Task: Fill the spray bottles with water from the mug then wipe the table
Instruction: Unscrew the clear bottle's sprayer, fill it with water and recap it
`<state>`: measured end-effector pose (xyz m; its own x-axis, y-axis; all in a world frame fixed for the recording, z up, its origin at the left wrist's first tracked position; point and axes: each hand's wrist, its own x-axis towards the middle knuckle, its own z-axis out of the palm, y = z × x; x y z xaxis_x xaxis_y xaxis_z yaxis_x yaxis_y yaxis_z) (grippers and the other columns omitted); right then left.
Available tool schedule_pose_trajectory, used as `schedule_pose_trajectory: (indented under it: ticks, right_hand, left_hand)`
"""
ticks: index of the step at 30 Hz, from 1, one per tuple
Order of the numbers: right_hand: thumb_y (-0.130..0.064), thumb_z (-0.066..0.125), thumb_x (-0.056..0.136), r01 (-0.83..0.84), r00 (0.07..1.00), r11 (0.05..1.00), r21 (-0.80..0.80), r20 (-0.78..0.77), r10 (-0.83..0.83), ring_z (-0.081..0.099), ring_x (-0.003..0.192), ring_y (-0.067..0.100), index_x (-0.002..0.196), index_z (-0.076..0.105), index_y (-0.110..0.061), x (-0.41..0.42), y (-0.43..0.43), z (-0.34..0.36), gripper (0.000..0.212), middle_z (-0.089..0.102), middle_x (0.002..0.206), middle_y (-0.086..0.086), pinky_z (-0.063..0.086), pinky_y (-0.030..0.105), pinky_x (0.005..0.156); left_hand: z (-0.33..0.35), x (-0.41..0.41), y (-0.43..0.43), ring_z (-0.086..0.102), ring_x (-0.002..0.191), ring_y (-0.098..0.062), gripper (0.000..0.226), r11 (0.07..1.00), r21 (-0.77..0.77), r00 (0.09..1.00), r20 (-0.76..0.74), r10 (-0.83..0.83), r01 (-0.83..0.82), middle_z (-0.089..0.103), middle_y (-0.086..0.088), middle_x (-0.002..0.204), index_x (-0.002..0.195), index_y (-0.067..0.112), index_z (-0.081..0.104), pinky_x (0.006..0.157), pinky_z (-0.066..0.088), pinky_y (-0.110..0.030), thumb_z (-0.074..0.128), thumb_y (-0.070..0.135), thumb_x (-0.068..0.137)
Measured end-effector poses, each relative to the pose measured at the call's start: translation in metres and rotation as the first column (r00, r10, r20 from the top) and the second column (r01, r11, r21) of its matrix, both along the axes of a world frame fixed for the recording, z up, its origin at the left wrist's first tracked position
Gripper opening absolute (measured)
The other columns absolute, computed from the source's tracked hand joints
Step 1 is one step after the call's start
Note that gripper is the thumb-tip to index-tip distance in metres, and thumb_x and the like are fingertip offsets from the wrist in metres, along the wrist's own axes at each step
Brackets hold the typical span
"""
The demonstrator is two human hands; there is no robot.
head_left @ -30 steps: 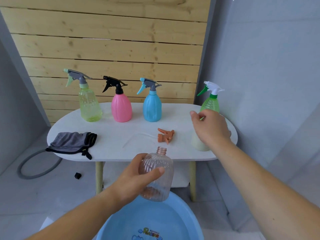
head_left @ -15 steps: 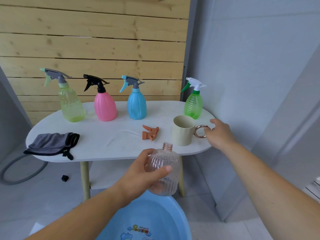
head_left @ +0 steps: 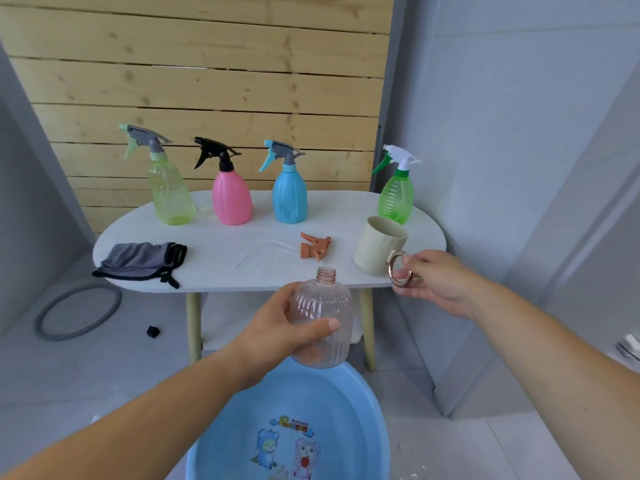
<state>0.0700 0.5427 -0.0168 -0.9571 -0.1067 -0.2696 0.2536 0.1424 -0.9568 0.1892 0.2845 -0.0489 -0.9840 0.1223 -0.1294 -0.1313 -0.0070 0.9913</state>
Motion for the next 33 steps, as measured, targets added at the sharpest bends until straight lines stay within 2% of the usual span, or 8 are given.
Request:
schedule_pose_trajectory:
  ticks: [2, 5, 11, 16, 19, 22, 28, 33]
  right_hand:
    - [-0.015, 0.051, 0.102, -0.033, 0.998, 0.992, -0.122, 0.044, 0.039, 0.061, 0.086, 0.029, 0.095, 0.057, 0.000, 0.018, -0.005, 0.003, 0.018, 0.062, 0.090, 0.018, 0.056, 0.041, 0.088]
    - [-0.015, 0.052, 0.101, -0.111, 0.991, 0.980, -0.163, 0.059, 0.121, 0.061, 0.088, 0.028, 0.095, 0.061, -0.001, 0.042, -0.010, 0.007, 0.018, 0.064, 0.086, 0.016, 0.052, 0.045, 0.098]
    - [-0.014, 0.049, 0.101, -0.292, 0.926, 0.941, -0.170, 0.197, 0.323, 0.064, 0.095, 0.042, 0.085, 0.061, -0.002, 0.082, -0.024, -0.014, 0.023, 0.063, 0.081, 0.019, 0.055, 0.049, 0.094]
    - [-0.020, 0.054, 0.101, -0.335, 0.901, 0.940, 0.065, 0.314, 0.299, 0.063, 0.075, 0.023, 0.086, 0.062, -0.005, 0.084, -0.048, -0.074, 0.023, 0.059, 0.076, 0.014, 0.059, 0.038, 0.085]
    - [-0.017, 0.057, 0.096, -0.362, 0.877, 0.912, 0.191, 0.401, 0.264, 0.057, 0.069, 0.016, 0.085, 0.064, -0.007, 0.082, -0.058, -0.119, 0.016, 0.057, 0.073, 0.009, 0.055, 0.034, 0.082]
    - [-0.016, 0.057, 0.094, -0.360, 0.862, 0.893, 0.269, 0.462, 0.209, 0.056, 0.069, 0.015, 0.085, 0.064, -0.009, 0.081, -0.063, -0.162, 0.014, 0.057, 0.078, 0.008, 0.053, 0.031, 0.077]
    - [-0.019, 0.059, 0.093, -0.395, 0.860, 0.844, 0.362, 0.469, 0.201, 0.055, 0.072, 0.021, 0.081, 0.067, -0.012, 0.085, -0.069, -0.228, 0.016, 0.061, 0.076, 0.008, 0.050, 0.031, 0.069]
    - [-0.029, 0.056, 0.096, -0.456, 0.870, 0.739, 0.495, 0.424, 0.253, 0.053, 0.067, 0.023, 0.080, 0.069, -0.008, 0.084, -0.073, -0.258, 0.029, 0.061, 0.073, 0.007, 0.050, 0.035, 0.070]
  left_hand:
    - [-0.001, 0.009, -0.003, 0.074, 0.109, -0.021, 0.069, 1.000, 0.007, 1.000, 0.010, 0.004, -0.004, 0.076, -0.005, 0.118, 0.133, 0.020, 0.059, 0.087, 0.061, -0.036, 0.087, 0.023, 0.070]
    - [-0.005, 0.024, -0.010, 0.073, 0.109, -0.019, 0.068, 0.999, -0.002, 0.999, 0.017, 0.036, -0.035, 0.075, -0.003, 0.118, 0.131, 0.021, 0.059, 0.087, 0.061, -0.035, 0.086, 0.026, 0.069]
    - [-0.038, 0.048, -0.036, 0.072, 0.110, -0.012, 0.068, 0.990, -0.112, 0.995, 0.048, 0.090, -0.084, 0.076, 0.005, 0.117, 0.130, 0.027, 0.059, 0.090, 0.058, -0.031, 0.093, 0.026, 0.071]
    - [-0.095, 0.064, -0.042, 0.073, 0.107, -0.017, 0.065, 0.978, -0.089, 0.962, 0.180, 0.203, -0.190, 0.076, 0.000, 0.114, 0.128, 0.024, 0.057, 0.086, 0.061, -0.034, 0.092, 0.021, 0.073]
    - [-0.125, 0.070, -0.037, 0.071, 0.110, -0.017, 0.060, 0.974, -0.129, 0.952, 0.222, 0.213, -0.187, 0.073, -0.001, 0.118, 0.128, 0.023, 0.055, 0.079, 0.060, -0.025, 0.087, 0.011, 0.080]
    - [-0.143, 0.069, -0.037, 0.069, 0.110, -0.012, 0.075, 0.972, -0.150, 0.949, 0.237, 0.211, -0.178, 0.069, 0.001, 0.124, 0.135, 0.023, 0.049, 0.077, 0.060, -0.022, 0.093, 0.020, 0.074]
    - [-0.168, 0.069, -0.042, 0.066, 0.118, -0.015, 0.108, 0.963, -0.214, 0.936, 0.274, 0.222, -0.166, 0.064, 0.003, 0.131, 0.139, 0.030, 0.043, 0.096, 0.059, -0.037, 0.091, 0.055, 0.046]
    - [-0.187, 0.074, -0.040, 0.066, 0.114, -0.015, 0.104, 0.960, -0.245, 0.929, 0.306, 0.210, -0.136, 0.061, 0.002, 0.131, 0.140, 0.030, 0.040, 0.088, 0.059, -0.028, 0.092, 0.047, 0.052]
